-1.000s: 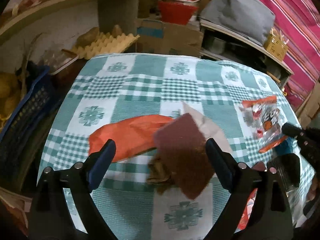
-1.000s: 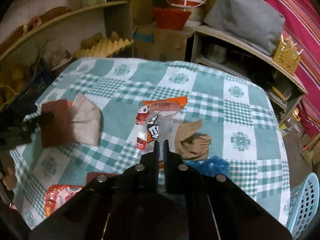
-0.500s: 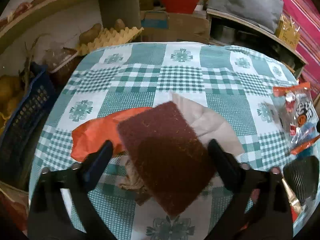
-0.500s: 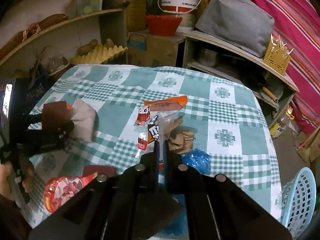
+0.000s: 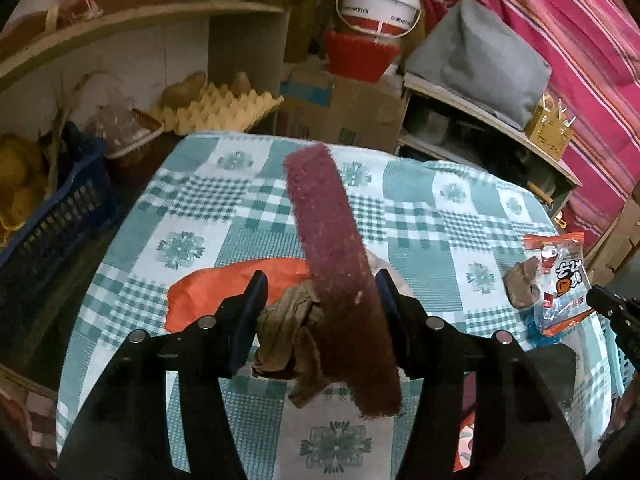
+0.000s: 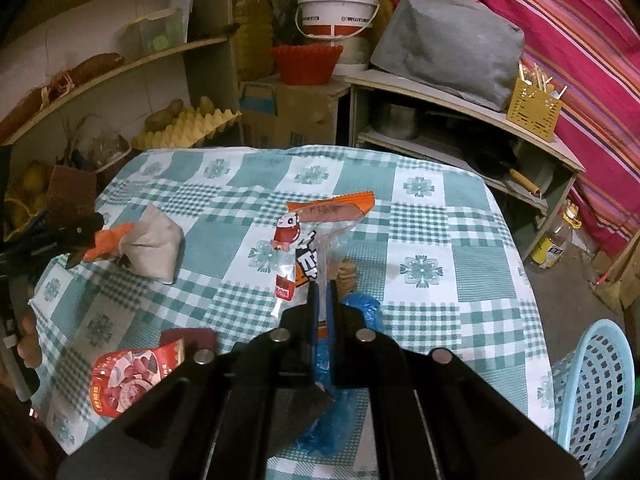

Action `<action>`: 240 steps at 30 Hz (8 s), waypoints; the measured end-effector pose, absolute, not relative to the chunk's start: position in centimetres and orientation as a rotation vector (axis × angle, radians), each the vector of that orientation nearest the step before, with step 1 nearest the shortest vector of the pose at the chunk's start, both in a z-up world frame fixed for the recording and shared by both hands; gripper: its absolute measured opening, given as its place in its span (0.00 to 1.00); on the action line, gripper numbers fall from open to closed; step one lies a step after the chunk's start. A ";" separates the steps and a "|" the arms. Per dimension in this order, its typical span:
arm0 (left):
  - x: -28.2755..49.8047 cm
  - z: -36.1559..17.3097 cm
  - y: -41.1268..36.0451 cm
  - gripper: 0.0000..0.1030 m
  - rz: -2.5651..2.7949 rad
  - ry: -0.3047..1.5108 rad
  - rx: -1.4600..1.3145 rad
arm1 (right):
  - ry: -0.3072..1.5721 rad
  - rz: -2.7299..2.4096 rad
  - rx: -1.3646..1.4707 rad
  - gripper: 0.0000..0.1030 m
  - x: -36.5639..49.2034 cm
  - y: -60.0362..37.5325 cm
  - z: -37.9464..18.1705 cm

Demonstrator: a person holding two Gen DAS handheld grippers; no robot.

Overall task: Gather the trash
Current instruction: 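Carry the scouring pad in the left tool and snack packet in the right tool to the basket, then open the left tool over the basket while the right tool opens to drop the packet, then move both open tools back over the table toward the remaining trash, then grasp the red printed snack bag with the left tool while the right tool grasps the black mesh cup, then open the right tool over the basket dropping the black cup while the left tool drops the red bag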

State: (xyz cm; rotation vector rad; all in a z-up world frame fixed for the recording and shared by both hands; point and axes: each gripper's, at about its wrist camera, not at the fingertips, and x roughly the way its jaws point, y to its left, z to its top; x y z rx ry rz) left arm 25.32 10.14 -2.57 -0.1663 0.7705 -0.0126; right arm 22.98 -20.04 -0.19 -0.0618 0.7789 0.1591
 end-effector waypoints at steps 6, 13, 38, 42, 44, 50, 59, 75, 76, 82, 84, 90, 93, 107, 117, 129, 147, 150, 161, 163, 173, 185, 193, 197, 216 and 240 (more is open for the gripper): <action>24.8 -2.1 8.6 0.53 -0.026 0.757 -0.115 | 0.768 0.164 -0.045 0.04 22.9 -20.6 -0.2; 23.8 -1.3 6.3 0.53 -0.065 0.733 -0.065 | 0.763 0.152 -0.024 0.04 22.5 -22.1 -0.1; 19.2 2.8 -11.9 0.53 -0.255 0.693 0.006 | 0.644 -0.063 0.136 0.04 13.7 -43.2 4.3; 18.2 2.7 -15.6 0.53 -0.286 0.687 0.036 | 0.650 -0.105 0.143 0.04 12.3 -46.5 4.1; 18.0 2.6 -17.3 0.53 -0.306 0.689 0.042 | 0.653 -0.129 0.147 0.04 11.5 -48.0 4.0; 17.1 1.5 -23.4 0.53 -0.389 0.693 0.072 | 0.682 -0.203 0.159 0.04 8.9 -52.7 3.1; 16.0 -0.5 -32.6 0.53 -0.533 0.700 0.124 | 0.719 -0.305 0.189 0.04 5.7 -58.6 1.8; 16.6 -1.9 -40.7 0.60 -0.657 0.682 0.161 | 0.735 -0.319 0.201 0.04 6.0 -61.0 0.8; 16.6 -1.6 -41.0 0.65 -0.657 0.674 0.163 | 0.734 -0.320 0.203 0.04 6.0 -61.0 0.8; 16.4 0.3 -40.9 0.80 -0.656 0.629 0.153 | 0.743 -0.321 0.205 0.04 6.5 -60.7 0.4; 16.3 0.9 -40.2 0.82 -0.638 0.611 0.146 | 0.744 -0.319 0.203 0.04 6.7 -60.5 0.4; 16.5 2.0 -36.8 0.88 -0.562 0.574 0.145 | 0.745 -0.313 0.218 0.04 7.0 -60.2 -0.1; 17.0 2.4 -34.4 0.90 -0.522 0.574 0.128 | 0.752 -0.308 0.225 0.04 7.5 -59.7 -0.6; 17.6 2.4 -23.6 0.94 -0.385 0.591 0.070 | 0.791 -0.347 0.166 0.67 9.0 -55.9 -1.7; 17.7 1.6 -14.1 0.95 -0.271 0.612 0.067 | 0.752 -0.324 0.149 0.74 10.1 -50.2 -0.6; 17.8 -3.1 -3.6 0.95 -0.176 0.720 0.015 | 0.733 -0.221 0.119 0.81 12.0 -39.8 -0.9; 17.2 -8.2 -3.2 0.64 -0.319 0.875 0.045 | 0.792 -0.111 0.037 0.81 14.7 -30.4 -2.4; 17.2 -7.8 -2.7 0.40 -0.322 0.871 0.031 | 0.794 -0.097 0.024 0.81 14.7 -29.5 -2.4; 17.9 -5.2 0.7 0.08 -0.291 0.835 -0.050 | 0.781 -0.027 -0.019 0.81 15.2 -25.0 -1.6; 18.0 -4.6 1.4 0.07 -0.277 0.820 -0.065 | 0.779 -0.010 -0.021 0.81 15.4 -24.0 -1.5; 18.3 -2.7 5.9 0.03 -0.204 0.769 -0.150 | 0.819 0.048 -0.057 0.81 17.0 -18.6 -2.6; 18.4 -2.3 7.8 0.03 -0.141 0.747 -0.158 | 0.886 0.052 -0.075 0.81 17.8 -16.0 -4.9; 18.7 -2.7 7.8 0.03 -0.129 0.756 -0.156 | 0.876 0.062 -0.085 0.67 17.6 -16.2 -5.1; 18.7 -2.7 7.8 0.03 -0.125 0.752 -0.158 | 0.843 0.060 -0.077 0.67 17.2 -17.0 -4.0; 18.1 1.8 2.5 0.03 -0.171 0.682 -0.122 | 0.703 -0.021 -0.012 0.67 15.1 -30.2 2.6; 18.6 4.7 -19.1 0.03 -0.452 0.669 -0.030 | 0.747 -0.215 0.153 0.18 9.4 -52.0 1.7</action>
